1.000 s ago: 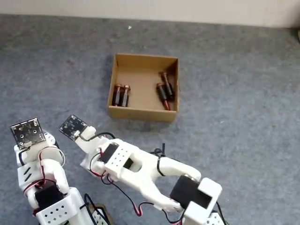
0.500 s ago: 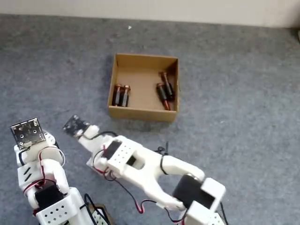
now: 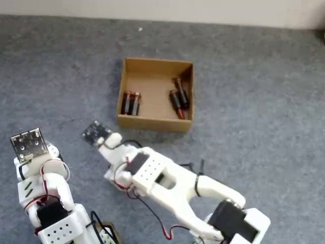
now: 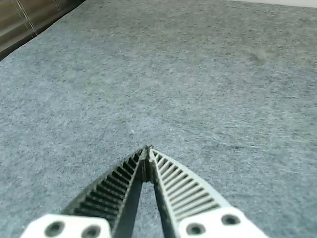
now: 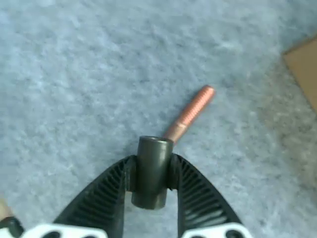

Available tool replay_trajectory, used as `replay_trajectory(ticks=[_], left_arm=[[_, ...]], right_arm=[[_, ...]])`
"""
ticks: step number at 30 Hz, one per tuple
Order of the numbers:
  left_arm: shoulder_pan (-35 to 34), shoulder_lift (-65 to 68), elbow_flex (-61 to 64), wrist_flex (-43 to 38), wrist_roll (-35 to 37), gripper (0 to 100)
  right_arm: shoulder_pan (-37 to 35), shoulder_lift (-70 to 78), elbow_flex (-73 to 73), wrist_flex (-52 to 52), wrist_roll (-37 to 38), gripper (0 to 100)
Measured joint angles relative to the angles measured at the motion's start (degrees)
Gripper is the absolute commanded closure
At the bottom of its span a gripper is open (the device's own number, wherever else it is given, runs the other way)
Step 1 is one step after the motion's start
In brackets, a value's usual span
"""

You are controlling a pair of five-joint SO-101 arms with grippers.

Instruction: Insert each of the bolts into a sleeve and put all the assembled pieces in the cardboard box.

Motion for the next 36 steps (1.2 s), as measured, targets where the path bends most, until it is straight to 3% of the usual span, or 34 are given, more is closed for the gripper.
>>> replay_trajectory(ticks=[17,22,27,33,36], left_arm=[[0.0,0.0,0.0,0.0,0.0,99],[0.0,0.0,0.0,0.0,0.0,99],[0.0,0.0,0.0,0.0,0.0,99],[0.0,0.0,0.0,0.0,0.0,99],[0.0,0.0,0.0,0.0,0.0,99]], right_arm=[[-2.9,0.0,0.09,-10.9,-2.37,99.3],[-2.9,1.85,0.0,-10.99,-10.02,99.3],[-2.99,8.7,-0.7,-11.34,-11.69,99.3],[-1.05,10.29,-4.66,0.53,-11.16,99.3],[2.81,10.46,-7.91,8.53,-5.45,99.3]])
